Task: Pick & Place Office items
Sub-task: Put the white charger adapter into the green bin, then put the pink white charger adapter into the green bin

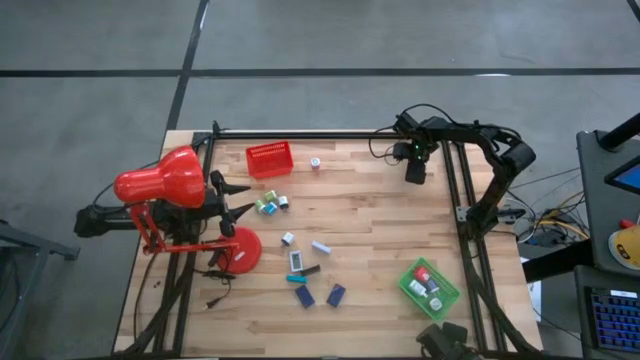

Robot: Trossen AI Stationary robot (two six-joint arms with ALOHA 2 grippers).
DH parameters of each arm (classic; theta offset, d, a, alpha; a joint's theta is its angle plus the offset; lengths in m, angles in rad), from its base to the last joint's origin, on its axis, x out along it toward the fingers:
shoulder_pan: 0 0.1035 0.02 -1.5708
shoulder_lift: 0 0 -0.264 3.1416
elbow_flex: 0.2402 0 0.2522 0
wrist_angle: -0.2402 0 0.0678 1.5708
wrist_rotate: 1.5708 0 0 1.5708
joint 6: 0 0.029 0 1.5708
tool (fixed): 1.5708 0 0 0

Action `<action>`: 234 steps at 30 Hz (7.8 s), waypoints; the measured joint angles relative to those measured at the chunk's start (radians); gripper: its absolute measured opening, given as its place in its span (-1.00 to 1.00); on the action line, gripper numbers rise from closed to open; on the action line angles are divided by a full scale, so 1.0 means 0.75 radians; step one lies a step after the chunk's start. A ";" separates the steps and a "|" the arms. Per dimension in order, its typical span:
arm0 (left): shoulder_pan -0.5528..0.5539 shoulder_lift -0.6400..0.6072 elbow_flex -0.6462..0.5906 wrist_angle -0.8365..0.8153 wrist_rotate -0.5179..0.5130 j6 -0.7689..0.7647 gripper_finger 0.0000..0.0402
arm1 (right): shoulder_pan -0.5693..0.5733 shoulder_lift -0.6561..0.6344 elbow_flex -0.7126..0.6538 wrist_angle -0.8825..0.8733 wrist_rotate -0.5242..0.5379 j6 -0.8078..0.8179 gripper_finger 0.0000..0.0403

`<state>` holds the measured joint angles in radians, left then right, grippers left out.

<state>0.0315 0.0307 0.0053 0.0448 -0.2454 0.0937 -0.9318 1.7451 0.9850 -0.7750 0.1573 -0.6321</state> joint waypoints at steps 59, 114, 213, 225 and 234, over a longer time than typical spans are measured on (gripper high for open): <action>0.000 0.000 0.000 0.000 0.000 0.000 0.22 | 1.306 -0.351 0.478 -0.984 -0.035 2.042 -0.46; -0.001 0.000 0.000 0.000 0.000 0.000 0.22 | 2.347 -0.267 0.049 -0.517 -0.338 3.489 -0.46; 0.000 0.000 0.000 0.000 0.000 0.000 0.22 | 1.934 -0.684 -0.130 -0.009 1.255 2.179 0.12; 0.000 0.000 0.000 0.000 0.001 0.000 0.22 | 1.611 -0.753 -0.483 1.145 0.860 1.183 0.12; 0.000 0.000 0.000 0.000 0.000 0.000 0.22 | 1.266 -0.588 -0.842 2.112 0.299 0.856 0.12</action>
<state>0.0312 0.0307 0.0055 0.0448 -0.2456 0.0940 0.0181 1.3042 0.3538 0.8093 0.3819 0.0102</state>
